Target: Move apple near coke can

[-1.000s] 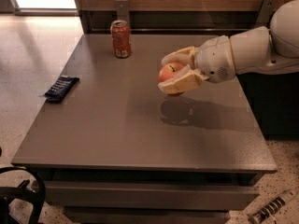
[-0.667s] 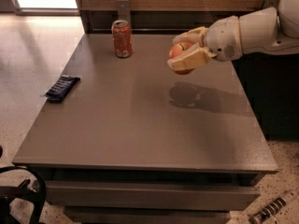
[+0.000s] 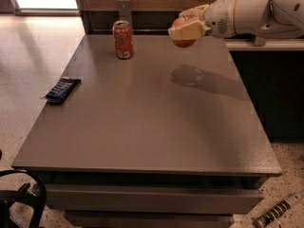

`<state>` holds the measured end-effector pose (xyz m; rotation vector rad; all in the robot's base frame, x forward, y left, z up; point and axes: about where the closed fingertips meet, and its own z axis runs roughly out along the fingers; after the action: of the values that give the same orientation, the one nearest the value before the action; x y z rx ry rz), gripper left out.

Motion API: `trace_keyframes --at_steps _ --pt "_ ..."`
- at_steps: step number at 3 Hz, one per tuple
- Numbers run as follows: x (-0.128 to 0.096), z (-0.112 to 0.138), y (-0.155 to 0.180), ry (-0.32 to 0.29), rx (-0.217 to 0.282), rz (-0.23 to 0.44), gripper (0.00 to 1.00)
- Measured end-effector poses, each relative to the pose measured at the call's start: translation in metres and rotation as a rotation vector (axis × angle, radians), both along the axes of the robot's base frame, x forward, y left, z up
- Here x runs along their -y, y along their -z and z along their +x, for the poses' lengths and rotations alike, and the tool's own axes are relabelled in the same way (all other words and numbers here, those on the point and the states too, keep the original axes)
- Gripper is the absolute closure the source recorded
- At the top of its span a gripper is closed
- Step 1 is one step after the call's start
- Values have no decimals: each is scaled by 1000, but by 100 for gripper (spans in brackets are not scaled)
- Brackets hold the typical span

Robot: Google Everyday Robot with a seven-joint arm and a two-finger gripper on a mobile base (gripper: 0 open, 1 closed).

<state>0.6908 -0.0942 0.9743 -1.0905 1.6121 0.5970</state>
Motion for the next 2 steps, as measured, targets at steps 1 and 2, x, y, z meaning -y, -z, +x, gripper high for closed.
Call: trace_keyframes --at_steps 1,2 --pt "-3 3 2 6 -1 -3 100" --pt "-17 22 11 40 -7 -16 100"
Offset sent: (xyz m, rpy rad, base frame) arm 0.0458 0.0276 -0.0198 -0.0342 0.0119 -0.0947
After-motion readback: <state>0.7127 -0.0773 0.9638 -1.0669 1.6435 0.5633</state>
